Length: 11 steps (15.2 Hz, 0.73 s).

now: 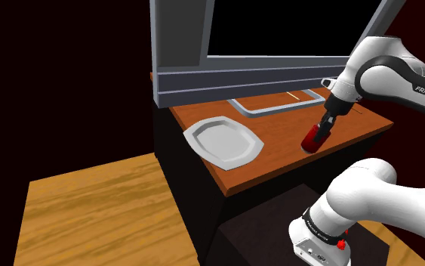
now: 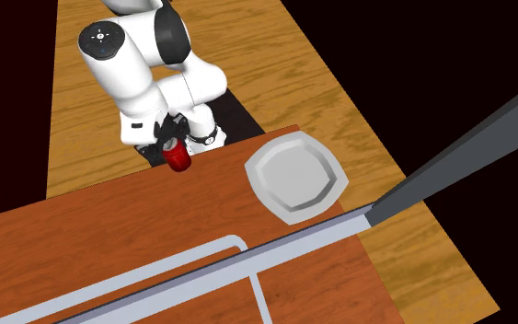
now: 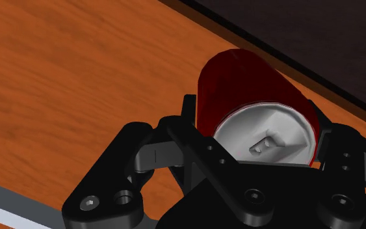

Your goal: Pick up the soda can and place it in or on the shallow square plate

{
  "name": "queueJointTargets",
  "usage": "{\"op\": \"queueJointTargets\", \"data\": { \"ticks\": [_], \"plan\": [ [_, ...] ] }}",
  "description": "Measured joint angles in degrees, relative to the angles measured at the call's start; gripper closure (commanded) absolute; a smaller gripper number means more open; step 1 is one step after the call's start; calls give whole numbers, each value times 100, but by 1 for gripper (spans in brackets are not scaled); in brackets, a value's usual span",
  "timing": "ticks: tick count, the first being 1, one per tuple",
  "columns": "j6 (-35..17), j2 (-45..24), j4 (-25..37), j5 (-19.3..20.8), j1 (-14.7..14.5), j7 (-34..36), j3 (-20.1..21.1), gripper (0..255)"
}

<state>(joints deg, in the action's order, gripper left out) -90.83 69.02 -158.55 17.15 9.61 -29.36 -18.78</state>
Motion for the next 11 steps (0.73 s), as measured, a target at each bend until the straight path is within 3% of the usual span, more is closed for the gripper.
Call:
{"op": "queueJointTargets", "data": {
  "ticks": [11],
  "plan": [
    [603, -282, 891, -235, -141, -8, 227, 255]
  ]
}}
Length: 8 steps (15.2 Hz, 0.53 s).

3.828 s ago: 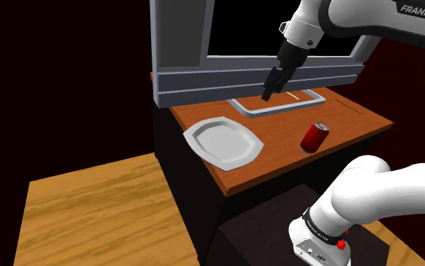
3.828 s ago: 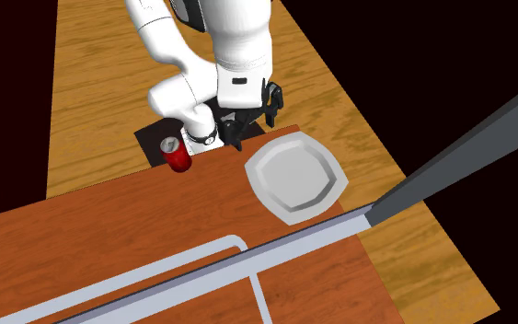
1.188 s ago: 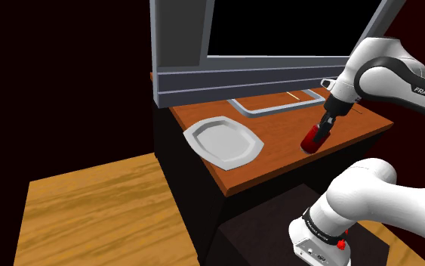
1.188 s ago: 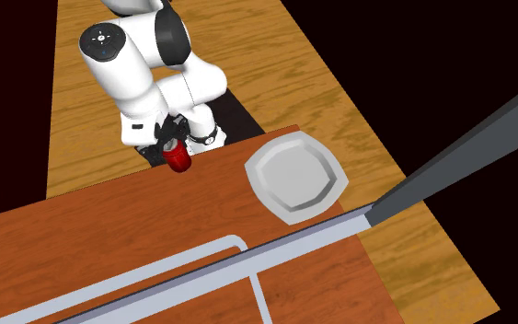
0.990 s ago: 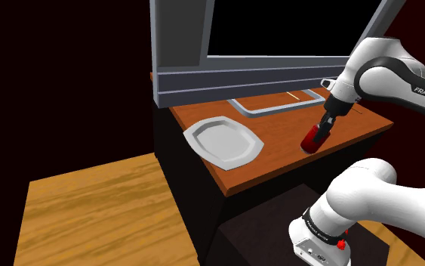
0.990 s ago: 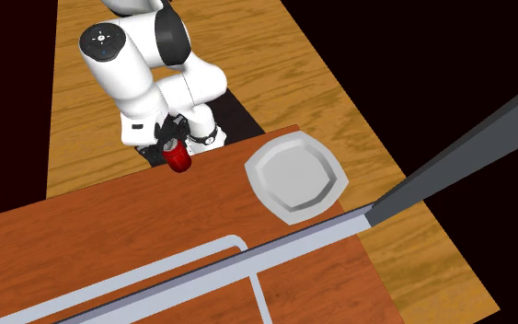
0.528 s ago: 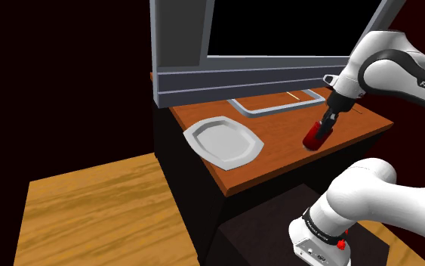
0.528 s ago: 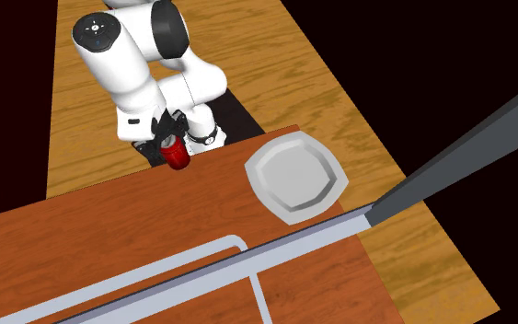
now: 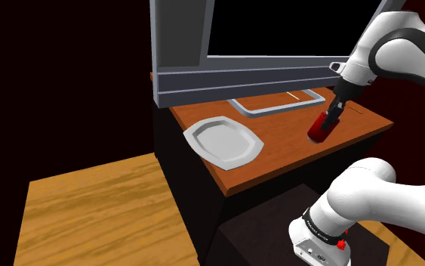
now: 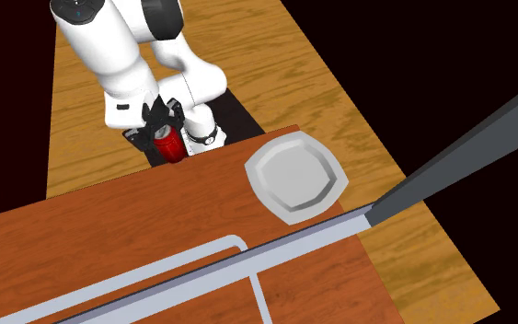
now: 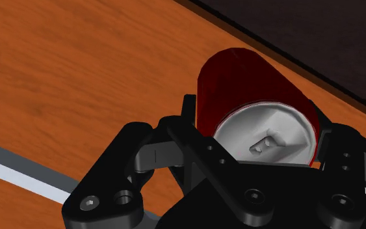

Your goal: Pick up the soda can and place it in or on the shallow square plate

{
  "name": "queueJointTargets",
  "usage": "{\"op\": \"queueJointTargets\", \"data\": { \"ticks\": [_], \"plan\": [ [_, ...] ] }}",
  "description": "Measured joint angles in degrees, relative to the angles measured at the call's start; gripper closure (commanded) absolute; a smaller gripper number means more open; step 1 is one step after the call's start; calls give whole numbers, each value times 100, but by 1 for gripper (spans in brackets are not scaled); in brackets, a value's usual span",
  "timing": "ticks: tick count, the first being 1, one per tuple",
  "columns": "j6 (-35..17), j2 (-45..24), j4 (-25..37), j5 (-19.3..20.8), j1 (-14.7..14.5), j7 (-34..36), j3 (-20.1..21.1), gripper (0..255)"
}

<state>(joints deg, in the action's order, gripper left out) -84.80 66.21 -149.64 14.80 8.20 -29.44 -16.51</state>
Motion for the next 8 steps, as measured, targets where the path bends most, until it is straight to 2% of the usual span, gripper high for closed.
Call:
{"op": "queueJointTargets", "data": {
  "ticks": [5, 8],
  "plan": [
    [280, -176, 459, -89, -55, -14, 84, 255],
    [218, -362, 551, -333, -169, 226, 338, 255]
  ]
}}
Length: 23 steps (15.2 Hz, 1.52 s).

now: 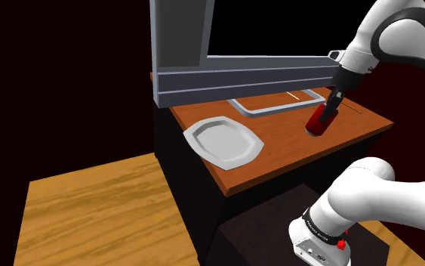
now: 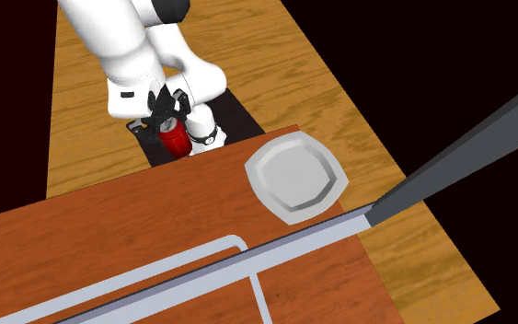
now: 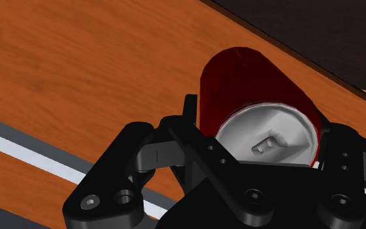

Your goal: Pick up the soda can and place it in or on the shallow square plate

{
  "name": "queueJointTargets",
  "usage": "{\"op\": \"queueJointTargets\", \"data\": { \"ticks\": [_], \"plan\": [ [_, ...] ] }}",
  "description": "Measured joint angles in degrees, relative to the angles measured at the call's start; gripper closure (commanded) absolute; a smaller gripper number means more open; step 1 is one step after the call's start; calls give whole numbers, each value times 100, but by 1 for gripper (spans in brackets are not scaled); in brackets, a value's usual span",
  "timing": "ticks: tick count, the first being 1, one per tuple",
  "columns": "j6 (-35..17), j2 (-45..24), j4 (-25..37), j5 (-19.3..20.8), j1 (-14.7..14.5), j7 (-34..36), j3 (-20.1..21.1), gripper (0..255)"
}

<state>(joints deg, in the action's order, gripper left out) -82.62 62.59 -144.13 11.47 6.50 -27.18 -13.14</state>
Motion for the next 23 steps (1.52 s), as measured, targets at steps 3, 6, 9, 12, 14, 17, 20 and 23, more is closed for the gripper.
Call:
{"op": "queueJointTargets", "data": {
  "ticks": [3, 6, 9, 12, 14, 17, 20, 23],
  "plan": [
    [-186, -310, 86, -347, -169, 367, 364, 255],
    [-378, -712, 272, -671, -333, 725, 710, 255],
    [-593, -1151, 485, -939, -471, 1046, 1018, 255],
    [-764, -1598, 759, -1201, -606, 1404, 1362, 255],
    [-837, -1879, 971, -1331, -672, 1610, 1553, 255],
    [-999, -2440, 1377, -1469, -742, 1887, 1809, 255],
    [-1143, -2941, 1751, -1604, -825, 2241, 2122, 255],
    [-1212, -3500, 2259, -1644, -863, 2529, 2367, 255]
  ]
}}
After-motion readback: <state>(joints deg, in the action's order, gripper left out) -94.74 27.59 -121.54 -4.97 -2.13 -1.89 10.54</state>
